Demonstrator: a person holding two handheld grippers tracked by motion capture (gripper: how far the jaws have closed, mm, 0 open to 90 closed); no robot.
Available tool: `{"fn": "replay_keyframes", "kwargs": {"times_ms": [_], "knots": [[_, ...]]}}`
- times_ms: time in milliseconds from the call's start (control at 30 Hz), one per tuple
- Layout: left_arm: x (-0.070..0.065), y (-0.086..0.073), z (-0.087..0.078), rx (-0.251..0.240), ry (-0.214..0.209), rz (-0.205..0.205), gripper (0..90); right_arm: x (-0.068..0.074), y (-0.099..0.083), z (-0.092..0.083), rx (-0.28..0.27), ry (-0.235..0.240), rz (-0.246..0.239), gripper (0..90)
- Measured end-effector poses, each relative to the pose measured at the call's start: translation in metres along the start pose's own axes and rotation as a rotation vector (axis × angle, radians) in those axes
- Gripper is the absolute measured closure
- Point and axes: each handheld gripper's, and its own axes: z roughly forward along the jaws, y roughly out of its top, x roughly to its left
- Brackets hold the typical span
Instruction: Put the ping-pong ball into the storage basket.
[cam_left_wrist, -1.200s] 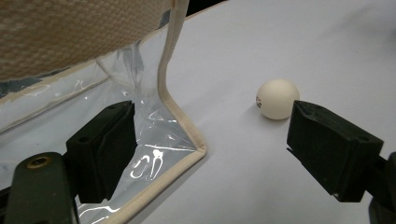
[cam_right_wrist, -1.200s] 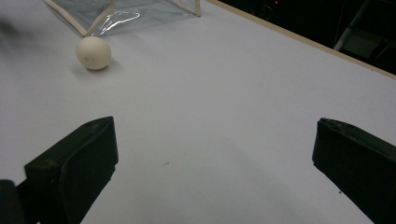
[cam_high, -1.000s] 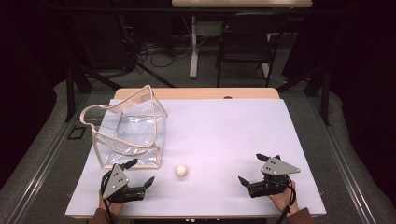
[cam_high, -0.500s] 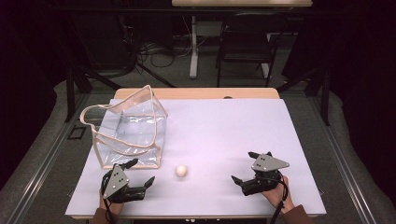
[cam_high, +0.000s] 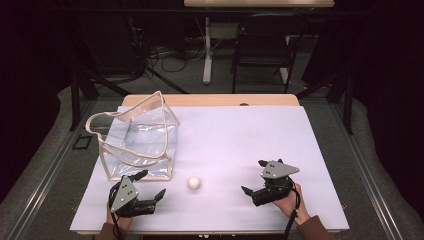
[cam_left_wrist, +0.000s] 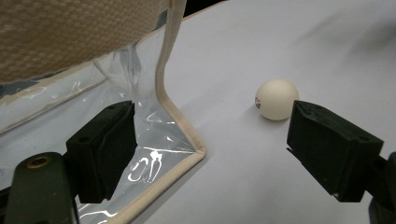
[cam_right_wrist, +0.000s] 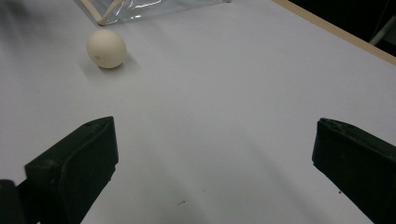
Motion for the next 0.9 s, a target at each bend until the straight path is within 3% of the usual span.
{"fn": "replay_keyframes", "kwargs": {"times_ms": [900], "knots": [[0.000, 0.000, 0.000, 0.001, -0.001, 0.003, 15.9, 0.000, 0.017, 0.024, 0.060, 0.049, -0.040, 0.0]]}}
